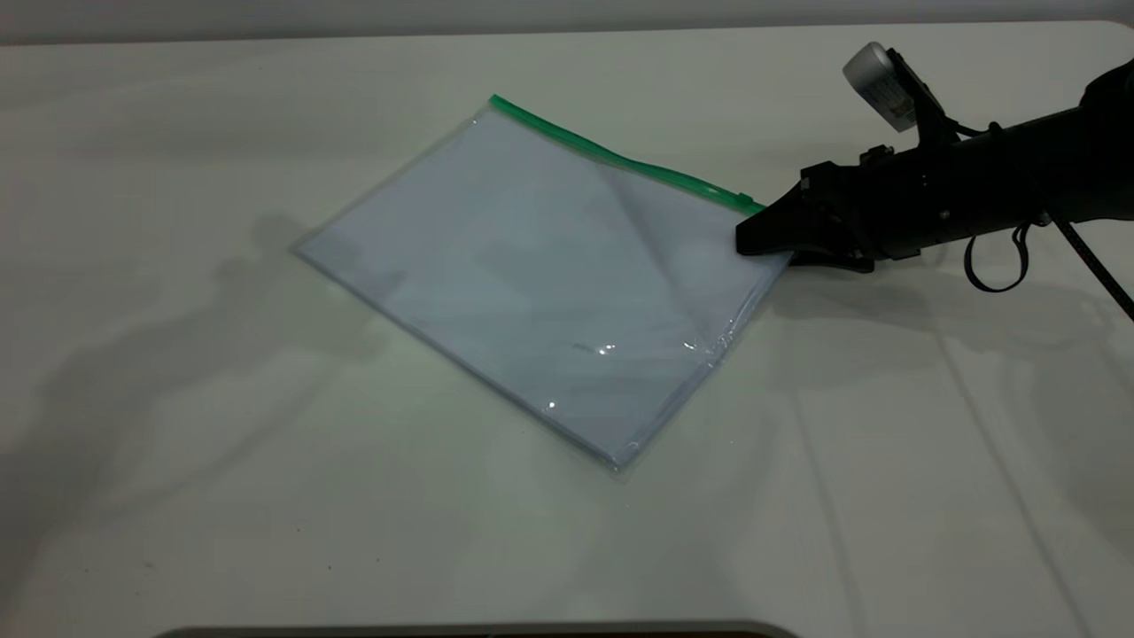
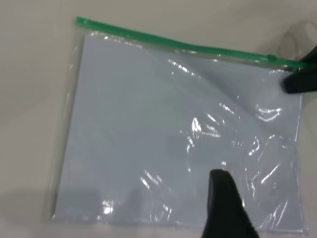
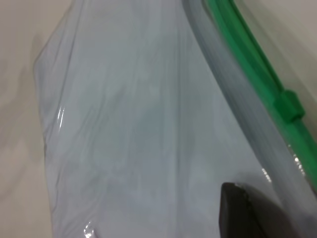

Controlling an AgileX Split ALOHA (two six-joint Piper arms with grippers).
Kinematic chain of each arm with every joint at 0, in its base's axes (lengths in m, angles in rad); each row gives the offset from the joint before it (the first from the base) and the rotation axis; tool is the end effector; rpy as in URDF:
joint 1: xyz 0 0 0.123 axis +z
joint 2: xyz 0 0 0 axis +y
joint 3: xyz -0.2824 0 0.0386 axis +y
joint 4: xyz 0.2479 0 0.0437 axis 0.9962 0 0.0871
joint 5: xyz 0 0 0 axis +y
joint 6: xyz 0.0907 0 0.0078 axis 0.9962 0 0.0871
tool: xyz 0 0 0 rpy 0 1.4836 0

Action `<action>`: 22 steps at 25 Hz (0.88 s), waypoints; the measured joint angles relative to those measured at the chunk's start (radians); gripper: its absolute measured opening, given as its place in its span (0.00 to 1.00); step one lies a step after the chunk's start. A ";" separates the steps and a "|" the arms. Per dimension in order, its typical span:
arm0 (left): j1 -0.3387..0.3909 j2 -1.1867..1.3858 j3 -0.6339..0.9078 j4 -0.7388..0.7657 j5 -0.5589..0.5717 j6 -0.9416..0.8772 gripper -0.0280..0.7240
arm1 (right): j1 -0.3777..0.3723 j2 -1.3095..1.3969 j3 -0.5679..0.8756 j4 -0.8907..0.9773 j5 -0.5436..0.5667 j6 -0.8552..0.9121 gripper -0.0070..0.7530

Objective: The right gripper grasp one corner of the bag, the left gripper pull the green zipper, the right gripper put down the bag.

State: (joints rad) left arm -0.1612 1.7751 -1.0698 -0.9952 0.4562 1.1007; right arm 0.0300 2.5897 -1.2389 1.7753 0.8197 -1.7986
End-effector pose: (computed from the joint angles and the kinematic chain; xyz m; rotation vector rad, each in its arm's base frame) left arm 0.3559 -0.0921 0.1991 0.5455 2.3573 -0.4647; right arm 0.3870 0.0769 -0.0492 -0.2311 2.4686 1.0690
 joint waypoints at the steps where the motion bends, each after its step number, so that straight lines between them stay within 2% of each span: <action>1: -0.006 0.023 -0.019 0.000 0.000 0.000 0.70 | 0.005 0.001 0.000 0.002 0.001 -0.008 0.48; 6: -0.038 0.121 -0.107 -0.003 0.000 0.001 0.70 | 0.019 0.012 -0.001 0.014 0.005 -0.027 0.37; 11: -0.063 0.249 -0.199 -0.003 0.005 0.013 0.70 | 0.019 0.014 -0.001 0.015 0.044 -0.065 0.08; 16: -0.079 0.419 -0.379 0.003 0.111 0.031 0.70 | 0.019 0.014 -0.001 0.013 0.059 -0.085 0.06; 22: -0.109 0.641 -0.730 0.078 0.302 0.049 0.70 | 0.019 0.014 -0.001 -0.003 0.083 -0.090 0.06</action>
State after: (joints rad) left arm -0.2702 2.4159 -1.7997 -0.9173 0.7579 1.1499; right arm 0.0492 2.6033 -1.2399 1.7718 0.9028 -1.8891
